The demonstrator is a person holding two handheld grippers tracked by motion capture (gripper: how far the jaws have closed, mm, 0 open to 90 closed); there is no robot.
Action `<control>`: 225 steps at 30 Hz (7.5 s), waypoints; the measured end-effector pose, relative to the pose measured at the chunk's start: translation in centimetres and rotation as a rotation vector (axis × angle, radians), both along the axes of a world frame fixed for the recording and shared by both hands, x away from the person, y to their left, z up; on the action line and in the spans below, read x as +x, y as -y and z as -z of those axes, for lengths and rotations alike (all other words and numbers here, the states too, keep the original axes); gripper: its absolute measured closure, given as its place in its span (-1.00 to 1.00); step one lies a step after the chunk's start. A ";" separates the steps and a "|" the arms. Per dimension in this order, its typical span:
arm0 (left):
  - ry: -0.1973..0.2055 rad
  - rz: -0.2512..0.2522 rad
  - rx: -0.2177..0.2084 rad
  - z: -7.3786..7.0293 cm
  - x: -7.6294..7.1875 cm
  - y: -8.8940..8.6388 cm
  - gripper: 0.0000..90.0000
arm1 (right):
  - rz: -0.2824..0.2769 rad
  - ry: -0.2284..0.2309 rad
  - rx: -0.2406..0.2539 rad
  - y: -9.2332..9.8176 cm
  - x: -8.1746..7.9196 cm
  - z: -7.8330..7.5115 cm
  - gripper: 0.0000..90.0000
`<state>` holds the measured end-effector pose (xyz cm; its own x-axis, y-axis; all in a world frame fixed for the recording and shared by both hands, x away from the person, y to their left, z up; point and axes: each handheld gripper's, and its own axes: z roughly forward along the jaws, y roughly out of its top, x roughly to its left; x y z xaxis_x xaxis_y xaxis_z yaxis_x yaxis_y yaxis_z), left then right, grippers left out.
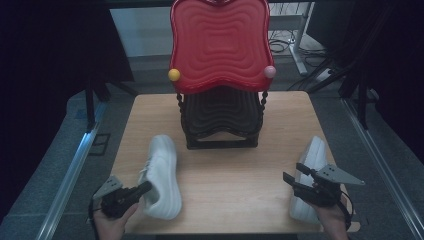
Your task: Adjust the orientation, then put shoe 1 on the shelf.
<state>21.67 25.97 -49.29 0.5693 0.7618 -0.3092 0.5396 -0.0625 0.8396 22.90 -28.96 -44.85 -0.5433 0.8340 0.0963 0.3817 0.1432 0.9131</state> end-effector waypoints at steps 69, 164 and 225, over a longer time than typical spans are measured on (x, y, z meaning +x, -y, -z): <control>0.147 -0.085 -0.050 -6.1 2.0 -2.4 0.06 | -0.781 -0.122 -0.160 -32.6 2.4 8.4 0.99; 0.078 0.031 0.124 0.1 5.7 -2.6 0.83 | -0.244 -0.039 -0.024 -9.2 -1.0 4.6 0.26; 0.309 -0.236 -0.450 -11.5 7.0 -7.9 0.83 | -0.275 -0.062 -0.017 -9.5 -0.9 5.0 0.20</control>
<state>28.65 33.92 -37.82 0.5156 0.7114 -0.4776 0.2218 0.4276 0.8763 22.04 -19.41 -49.85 -0.7427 0.6581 0.1233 0.3813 0.2643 0.8858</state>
